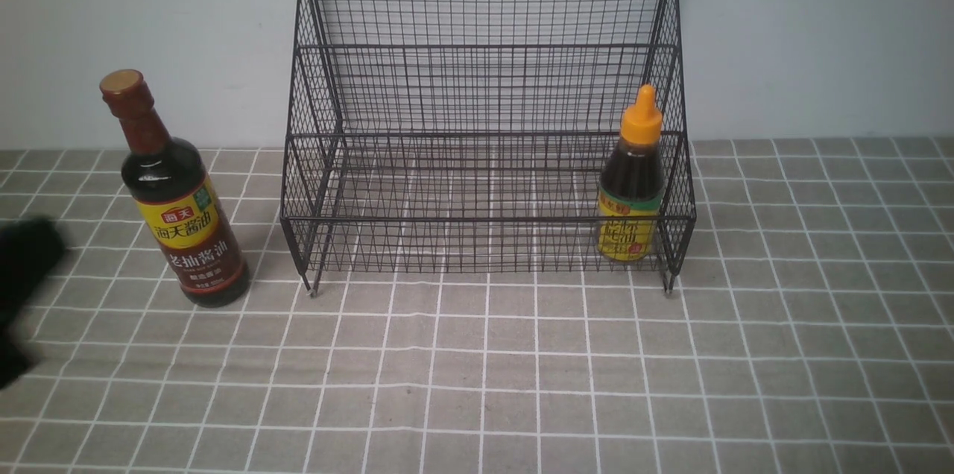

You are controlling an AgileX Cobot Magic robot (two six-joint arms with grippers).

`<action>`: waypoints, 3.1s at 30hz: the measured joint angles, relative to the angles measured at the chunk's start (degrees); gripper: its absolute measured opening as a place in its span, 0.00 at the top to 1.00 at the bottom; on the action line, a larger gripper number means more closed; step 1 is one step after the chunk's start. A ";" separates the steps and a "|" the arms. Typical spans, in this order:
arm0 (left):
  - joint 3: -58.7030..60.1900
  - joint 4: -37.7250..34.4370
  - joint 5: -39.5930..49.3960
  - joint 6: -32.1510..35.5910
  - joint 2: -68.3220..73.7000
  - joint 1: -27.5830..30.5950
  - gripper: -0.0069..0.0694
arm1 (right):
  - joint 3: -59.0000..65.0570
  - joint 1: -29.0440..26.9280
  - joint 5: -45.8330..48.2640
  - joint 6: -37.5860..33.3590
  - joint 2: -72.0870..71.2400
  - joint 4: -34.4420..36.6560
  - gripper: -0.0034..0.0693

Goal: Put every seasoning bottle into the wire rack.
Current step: Use the left arm to grab the condiment bottle closest to it

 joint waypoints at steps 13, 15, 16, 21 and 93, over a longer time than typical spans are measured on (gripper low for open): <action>-36.98 21.18 28.14 -7.83 36.05 0.04 0.92 | 0.02 0.00 -0.10 0.00 0.00 0.00 0.97; -44.50 23.29 32.30 -8.06 41.55 0.07 0.92 | 0.02 0.00 -0.10 0.00 0.00 0.00 0.97; -45.17 23.52 32.55 -8.06 42.62 0.07 0.92 | 0.02 0.00 -0.10 0.00 0.00 0.00 0.97; -56.61 27.07 33.60 -7.95 52.77 0.07 0.91 | 0.02 0.00 -0.15 0.00 0.00 0.00 0.97; -70.07 36.40 36.45 -12.75 67.85 0.01 0.56 | 0.06 0.00 -0.15 0.00 0.00 0.05 0.97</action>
